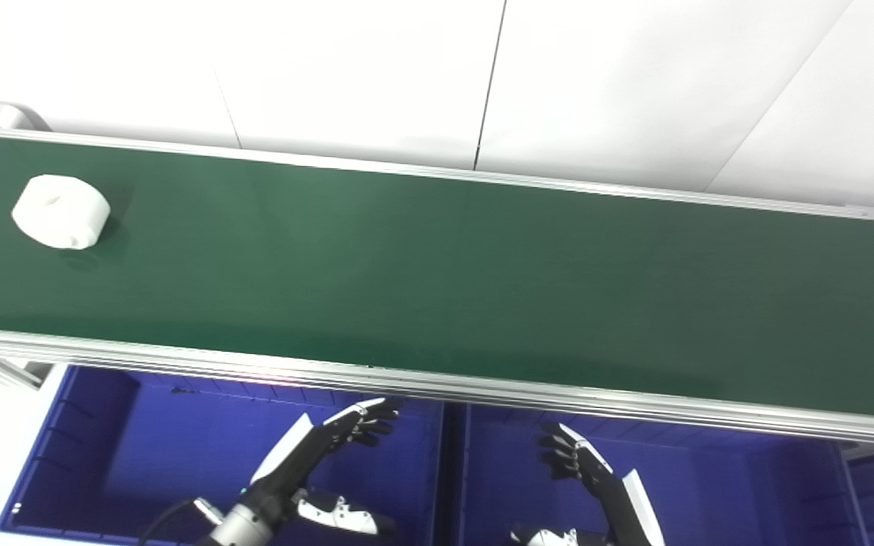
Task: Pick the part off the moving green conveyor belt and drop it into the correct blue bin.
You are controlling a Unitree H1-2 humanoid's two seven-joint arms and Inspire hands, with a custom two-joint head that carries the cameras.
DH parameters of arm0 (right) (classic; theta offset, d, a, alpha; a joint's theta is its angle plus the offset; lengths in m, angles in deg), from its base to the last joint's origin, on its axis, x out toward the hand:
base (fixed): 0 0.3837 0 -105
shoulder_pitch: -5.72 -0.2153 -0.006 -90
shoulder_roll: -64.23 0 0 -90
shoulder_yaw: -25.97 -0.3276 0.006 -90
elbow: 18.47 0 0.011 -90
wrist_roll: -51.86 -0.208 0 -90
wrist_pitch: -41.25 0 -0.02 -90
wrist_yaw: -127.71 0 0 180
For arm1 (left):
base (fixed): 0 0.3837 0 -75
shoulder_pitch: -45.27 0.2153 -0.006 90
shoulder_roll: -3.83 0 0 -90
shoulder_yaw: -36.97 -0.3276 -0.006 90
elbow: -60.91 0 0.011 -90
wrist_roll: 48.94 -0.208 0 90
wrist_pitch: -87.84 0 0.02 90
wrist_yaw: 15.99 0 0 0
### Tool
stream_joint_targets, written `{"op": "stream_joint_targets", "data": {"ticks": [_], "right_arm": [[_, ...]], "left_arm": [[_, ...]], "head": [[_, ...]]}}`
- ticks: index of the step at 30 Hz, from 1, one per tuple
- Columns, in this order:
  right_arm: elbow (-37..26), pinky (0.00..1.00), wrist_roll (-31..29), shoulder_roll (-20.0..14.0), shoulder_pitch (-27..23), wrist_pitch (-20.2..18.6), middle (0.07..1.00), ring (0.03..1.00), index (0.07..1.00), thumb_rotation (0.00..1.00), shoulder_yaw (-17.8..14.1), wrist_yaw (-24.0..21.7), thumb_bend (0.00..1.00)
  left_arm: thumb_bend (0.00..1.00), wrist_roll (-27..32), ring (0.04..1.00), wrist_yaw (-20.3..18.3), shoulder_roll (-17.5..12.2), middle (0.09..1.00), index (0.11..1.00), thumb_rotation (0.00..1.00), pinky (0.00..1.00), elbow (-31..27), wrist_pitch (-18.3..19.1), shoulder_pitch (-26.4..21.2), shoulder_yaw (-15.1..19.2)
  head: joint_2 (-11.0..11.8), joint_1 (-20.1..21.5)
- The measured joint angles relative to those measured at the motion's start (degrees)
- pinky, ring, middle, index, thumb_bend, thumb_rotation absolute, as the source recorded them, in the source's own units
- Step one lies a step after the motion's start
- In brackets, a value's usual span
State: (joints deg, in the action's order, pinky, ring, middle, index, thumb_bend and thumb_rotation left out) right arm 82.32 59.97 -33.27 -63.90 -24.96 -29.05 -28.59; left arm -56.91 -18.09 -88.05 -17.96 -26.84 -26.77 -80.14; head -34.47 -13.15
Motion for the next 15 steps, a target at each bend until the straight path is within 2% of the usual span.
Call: {"op": "stream_joint_targets", "data": {"ticks": [2,3,6,11,15], "right_arm": [[0.70,0.65,-0.98,-0.27,0.08,0.02,0.777,0.722,0.844,0.31,-0.63,-1.16,0.81],[0.92,0.66,-1.49,-0.44,0.23,0.02,0.785,0.731,0.849,0.30,-1.16,-1.78,0.81],[1.00,0.67,-2.97,-0.66,0.80,0.03,0.799,0.749,0.863,0.28,-3.13,-3.90,0.81],[1.56,0.71,-2.93,-0.19,1.11,0.04,0.807,0.754,0.885,0.25,-5.39,-5.00,0.80],[1.47,0.72,-3.63,0.56,1.75,0.04,0.820,0.774,0.890,0.23,-6.72,-7.76,0.79]], "left_arm": [[0.84,-0.23,0.795,0.18,0.44,0.836,0.826,0.16,0.74,0.07,-0.03,0.00,-0.27],[0.85,-0.40,0.792,0.53,0.69,0.832,0.822,0.15,0.74,0.17,-0.04,0.00,-0.36],[0.85,-1.24,0.786,1.26,1.34,0.826,0.814,0.15,0.74,0.80,-0.05,-0.07,-0.71],[0.86,-2.23,0.783,2.23,1.50,0.822,0.806,0.14,0.73,1.36,-0.05,-0.32,-1.86],[0.86,-2.74,0.790,3.57,1.40,0.825,0.802,0.15,0.74,1.51,-0.05,-0.48,-2.53]], "head": [[0.01,-0.04],[2.01,-3.78],[2.73,-5.04],[3.18,-5.31],[3.18,-5.13]]}}
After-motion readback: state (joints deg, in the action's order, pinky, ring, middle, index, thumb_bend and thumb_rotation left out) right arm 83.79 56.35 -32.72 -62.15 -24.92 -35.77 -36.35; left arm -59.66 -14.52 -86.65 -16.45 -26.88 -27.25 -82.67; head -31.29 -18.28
